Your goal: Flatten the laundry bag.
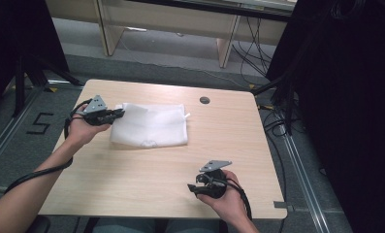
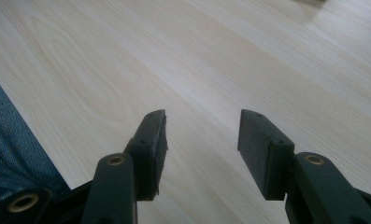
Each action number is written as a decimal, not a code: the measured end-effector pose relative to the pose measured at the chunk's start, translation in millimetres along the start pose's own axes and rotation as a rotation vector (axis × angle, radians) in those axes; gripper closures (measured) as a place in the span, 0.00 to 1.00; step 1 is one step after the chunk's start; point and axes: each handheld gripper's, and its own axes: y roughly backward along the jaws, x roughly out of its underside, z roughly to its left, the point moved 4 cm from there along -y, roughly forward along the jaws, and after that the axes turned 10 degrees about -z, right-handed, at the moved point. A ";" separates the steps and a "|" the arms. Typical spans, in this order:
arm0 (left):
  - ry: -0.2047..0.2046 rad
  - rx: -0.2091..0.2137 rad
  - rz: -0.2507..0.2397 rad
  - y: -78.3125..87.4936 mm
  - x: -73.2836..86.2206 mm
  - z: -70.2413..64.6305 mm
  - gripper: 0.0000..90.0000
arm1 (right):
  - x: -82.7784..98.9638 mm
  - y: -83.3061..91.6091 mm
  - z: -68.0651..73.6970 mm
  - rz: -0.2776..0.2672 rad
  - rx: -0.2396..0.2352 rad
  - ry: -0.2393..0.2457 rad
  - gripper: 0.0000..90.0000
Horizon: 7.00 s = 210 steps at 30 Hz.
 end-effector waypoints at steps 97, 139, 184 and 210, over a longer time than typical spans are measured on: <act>-0.073 0.384 0.421 -55.6 44.4 -113.8 0.83 | -125.0 -80.8 -3.1 0.006 0.003 -0.170 0.97; -0.162 0.286 0.495 -56.0 45.1 -69.7 0.87 | 5.8 14.1 15.3 0.158 -0.004 -0.261 0.85; -0.010 0.594 0.483 -28.9 28.6 -238.0 0.95 | 8.3 0.9 -144.9 0.237 0.332 -0.245 1.00; -0.004 0.465 0.595 7.6 37.8 -188.2 0.96 | 11.7 -7.2 -61.7 0.281 0.239 0.033 1.00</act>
